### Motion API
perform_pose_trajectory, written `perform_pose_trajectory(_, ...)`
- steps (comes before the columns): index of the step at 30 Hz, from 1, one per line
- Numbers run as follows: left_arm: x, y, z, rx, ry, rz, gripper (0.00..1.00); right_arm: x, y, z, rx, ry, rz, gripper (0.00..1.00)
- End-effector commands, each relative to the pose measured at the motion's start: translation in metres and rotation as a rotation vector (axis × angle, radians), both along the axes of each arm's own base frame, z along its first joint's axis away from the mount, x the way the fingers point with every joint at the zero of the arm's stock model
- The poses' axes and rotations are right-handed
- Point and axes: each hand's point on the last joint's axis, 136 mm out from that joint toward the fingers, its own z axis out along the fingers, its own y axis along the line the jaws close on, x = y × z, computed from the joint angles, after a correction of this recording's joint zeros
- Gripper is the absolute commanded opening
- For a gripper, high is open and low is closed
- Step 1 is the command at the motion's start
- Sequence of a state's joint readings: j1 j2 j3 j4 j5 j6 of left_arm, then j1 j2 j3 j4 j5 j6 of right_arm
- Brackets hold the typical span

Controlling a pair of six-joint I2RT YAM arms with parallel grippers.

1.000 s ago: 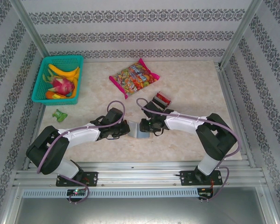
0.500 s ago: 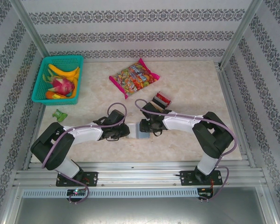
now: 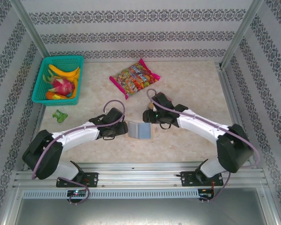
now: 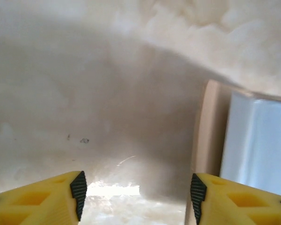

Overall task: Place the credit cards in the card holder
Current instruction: Open the card holder at the center of the table, then rotate the storage box at the center of the table.

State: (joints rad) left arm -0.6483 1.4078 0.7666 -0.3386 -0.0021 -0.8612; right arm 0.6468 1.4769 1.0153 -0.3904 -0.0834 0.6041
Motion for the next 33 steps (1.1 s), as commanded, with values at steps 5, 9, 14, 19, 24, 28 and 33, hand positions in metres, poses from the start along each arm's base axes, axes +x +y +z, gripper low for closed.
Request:
perform_pose_trajectory(5, 0.037, -0.029, 0.060, -0.083, -0.115, -0.052, 0.68, 0.042, -0.053, 0.009, -0.296, -0.115, 0.073, 0.49)
perform_pose_trajectory(9, 0.059, -0.053, 0.062, -0.138, -0.102, -0.065, 0.68, 0.060, -0.068, 0.002, -0.367, -0.090, 0.063, 0.46)
perform_pose_trajectory(14, 0.083, -0.085, 0.068, -0.252, -0.082, -0.091, 0.70, 0.081, -0.090, 0.007, -0.420, -0.118, 0.030, 0.49)
perform_pose_trajectory(19, 0.105, -0.123, 0.061, -0.368, -0.027, -0.111, 0.67, 0.108, -0.101, 0.006, -0.234, -0.065, -0.016, 0.54)
perform_pose_trajectory(24, 0.125, -0.137, 0.043, -0.406, 0.015, -0.083, 0.64, 0.140, -0.100, -0.004, -0.113, -0.009, -0.043, 0.60)
perform_pose_trajectory(28, 0.136, -0.142, 0.033, -0.443, 0.034, -0.052, 0.63, 0.153, -0.090, -0.022, 0.018, 0.081, -0.035, 0.60)
perform_pose_trajectory(33, 0.145, -0.147, 0.024, -0.482, 0.047, -0.038, 0.63, 0.148, -0.077, -0.031, 0.102, 0.129, -0.009, 0.60)
